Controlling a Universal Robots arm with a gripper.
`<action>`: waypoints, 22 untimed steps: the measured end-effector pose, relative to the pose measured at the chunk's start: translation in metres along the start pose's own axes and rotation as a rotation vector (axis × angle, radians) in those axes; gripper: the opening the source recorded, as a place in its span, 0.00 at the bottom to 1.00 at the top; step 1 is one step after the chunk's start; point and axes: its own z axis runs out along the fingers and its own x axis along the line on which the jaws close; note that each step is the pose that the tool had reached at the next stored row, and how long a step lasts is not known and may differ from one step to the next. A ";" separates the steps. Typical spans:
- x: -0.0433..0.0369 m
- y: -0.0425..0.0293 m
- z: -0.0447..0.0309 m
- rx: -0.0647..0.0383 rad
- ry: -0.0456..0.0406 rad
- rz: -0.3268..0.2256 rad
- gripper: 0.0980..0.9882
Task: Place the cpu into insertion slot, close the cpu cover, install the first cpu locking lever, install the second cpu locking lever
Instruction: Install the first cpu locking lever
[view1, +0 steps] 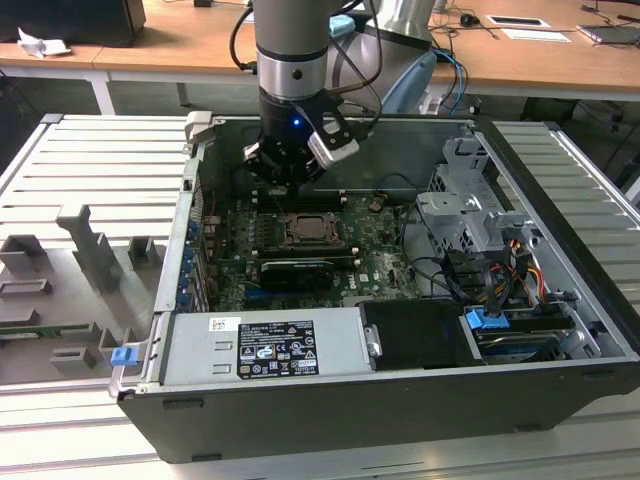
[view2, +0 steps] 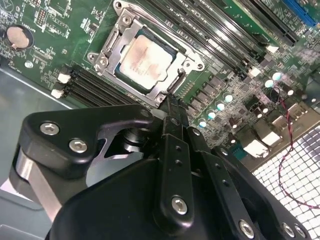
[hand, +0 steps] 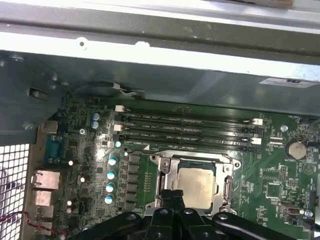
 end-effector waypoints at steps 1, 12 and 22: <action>0.0000 0.0000 0.0001 0.000 -0.0004 0.008 0.01; 0.0101 0.0008 0.0001 0.000 -0.0008 0.015 0.01; 0.0162 0.0012 0.0002 0.001 -0.0021 0.041 0.01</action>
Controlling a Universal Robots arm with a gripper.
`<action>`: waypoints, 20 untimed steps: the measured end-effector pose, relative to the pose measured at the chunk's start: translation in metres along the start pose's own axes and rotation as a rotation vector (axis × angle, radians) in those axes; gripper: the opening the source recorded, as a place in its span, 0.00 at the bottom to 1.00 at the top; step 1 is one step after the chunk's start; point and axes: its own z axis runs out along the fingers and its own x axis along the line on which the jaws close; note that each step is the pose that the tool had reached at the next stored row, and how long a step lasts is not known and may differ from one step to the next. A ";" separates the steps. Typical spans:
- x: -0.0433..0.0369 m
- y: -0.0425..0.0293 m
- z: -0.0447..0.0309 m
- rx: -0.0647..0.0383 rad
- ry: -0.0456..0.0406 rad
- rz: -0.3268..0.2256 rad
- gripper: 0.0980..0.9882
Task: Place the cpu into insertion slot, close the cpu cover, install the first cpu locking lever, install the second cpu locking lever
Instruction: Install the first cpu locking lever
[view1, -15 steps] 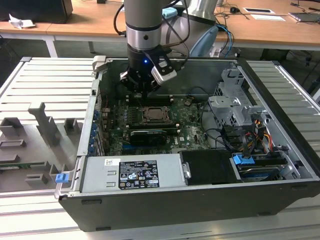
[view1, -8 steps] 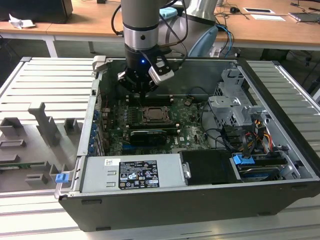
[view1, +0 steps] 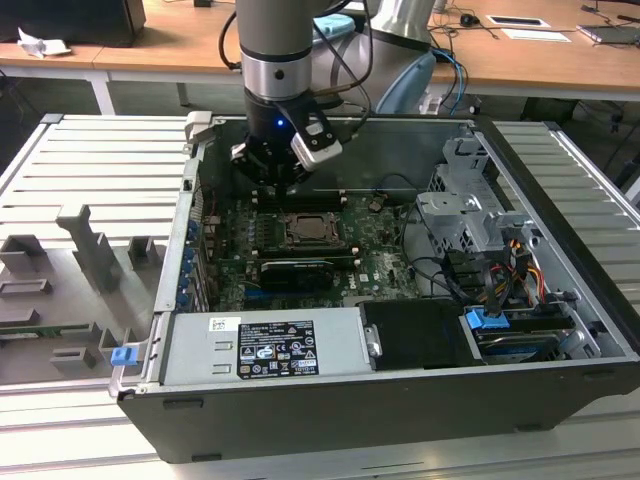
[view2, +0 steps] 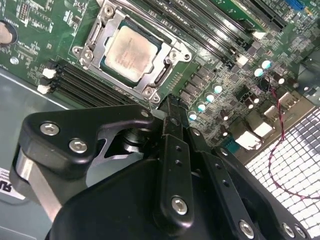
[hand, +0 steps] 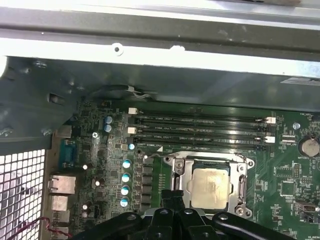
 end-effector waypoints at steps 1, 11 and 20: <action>0.0004 0.0000 0.0001 0.000 -0.0008 0.015 0.01; 0.0229 0.0017 -0.0002 -0.002 -0.0012 0.020 0.01; 0.0283 0.0138 0.0038 -0.002 -0.0011 0.020 0.01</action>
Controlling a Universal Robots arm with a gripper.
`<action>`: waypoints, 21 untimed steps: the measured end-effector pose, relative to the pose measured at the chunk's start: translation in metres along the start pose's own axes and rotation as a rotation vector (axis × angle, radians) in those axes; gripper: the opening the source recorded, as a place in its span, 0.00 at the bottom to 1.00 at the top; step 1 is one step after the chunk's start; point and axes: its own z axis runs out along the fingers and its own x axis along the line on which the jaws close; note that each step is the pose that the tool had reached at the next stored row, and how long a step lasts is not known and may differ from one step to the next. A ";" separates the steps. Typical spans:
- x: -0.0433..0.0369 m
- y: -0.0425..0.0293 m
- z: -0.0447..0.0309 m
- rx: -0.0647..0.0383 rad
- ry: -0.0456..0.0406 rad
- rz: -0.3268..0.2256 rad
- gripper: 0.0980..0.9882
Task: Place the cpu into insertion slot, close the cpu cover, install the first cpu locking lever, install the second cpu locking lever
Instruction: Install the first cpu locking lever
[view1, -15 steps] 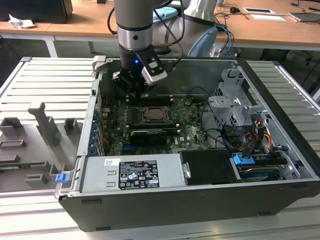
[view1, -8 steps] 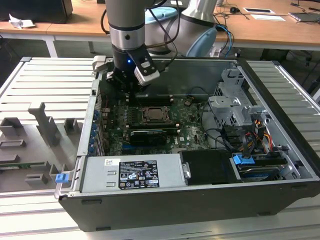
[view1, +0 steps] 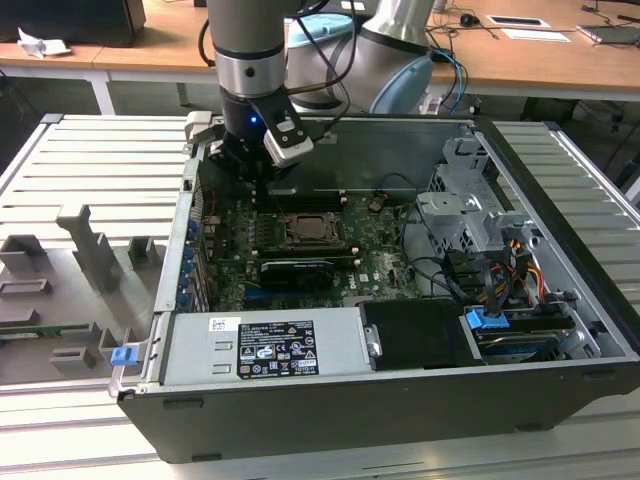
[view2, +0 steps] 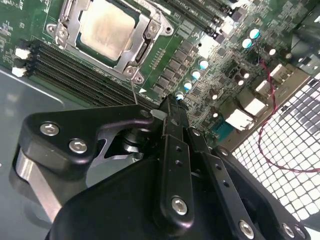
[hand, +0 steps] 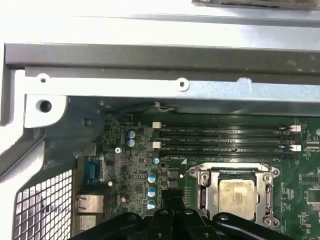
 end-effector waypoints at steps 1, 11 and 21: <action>0.0003 0.0007 0.0005 0.000 0.0000 0.000 0.01; -0.0001 0.0159 0.0030 0.000 0.0002 -0.001 0.01; -0.0114 0.0156 0.0035 0.000 0.0002 -0.001 0.01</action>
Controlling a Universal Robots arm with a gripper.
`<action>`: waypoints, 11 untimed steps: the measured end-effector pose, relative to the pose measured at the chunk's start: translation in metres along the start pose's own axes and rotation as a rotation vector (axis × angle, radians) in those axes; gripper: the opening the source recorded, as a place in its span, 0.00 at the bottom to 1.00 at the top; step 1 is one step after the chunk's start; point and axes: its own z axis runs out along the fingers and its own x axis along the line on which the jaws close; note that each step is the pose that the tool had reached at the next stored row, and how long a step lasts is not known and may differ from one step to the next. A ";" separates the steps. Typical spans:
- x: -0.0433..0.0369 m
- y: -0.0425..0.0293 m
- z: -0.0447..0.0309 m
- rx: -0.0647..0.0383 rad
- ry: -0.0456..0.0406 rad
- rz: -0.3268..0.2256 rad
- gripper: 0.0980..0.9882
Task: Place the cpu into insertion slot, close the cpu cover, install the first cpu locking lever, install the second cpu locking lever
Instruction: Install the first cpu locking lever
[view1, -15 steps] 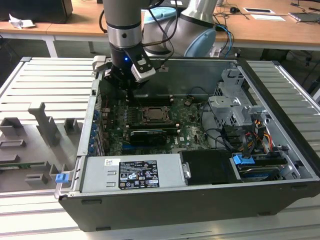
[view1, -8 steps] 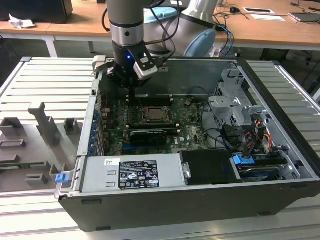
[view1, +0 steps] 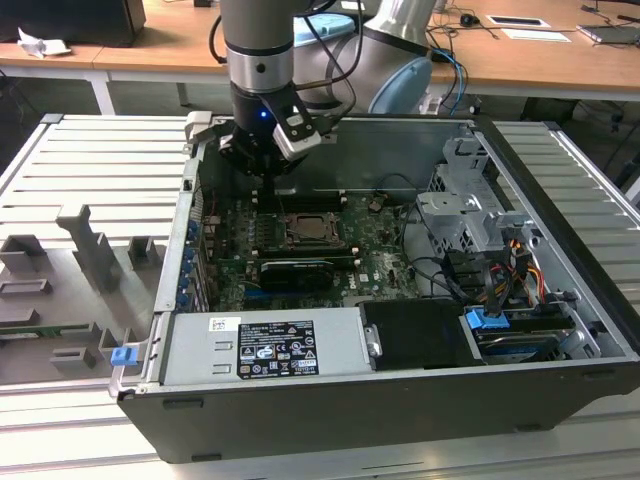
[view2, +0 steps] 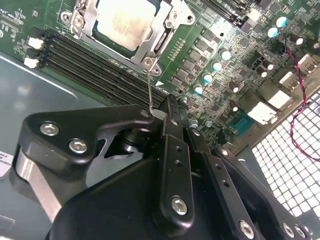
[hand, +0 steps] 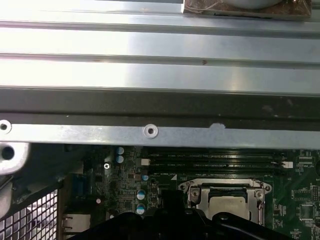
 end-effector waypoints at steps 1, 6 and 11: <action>-0.0001 0.0000 0.0001 0.000 0.0000 0.000 0.01; -0.0009 0.0000 0.0001 0.000 0.0000 0.000 0.01; -0.0018 -0.0001 0.0002 0.000 0.0001 0.000 0.01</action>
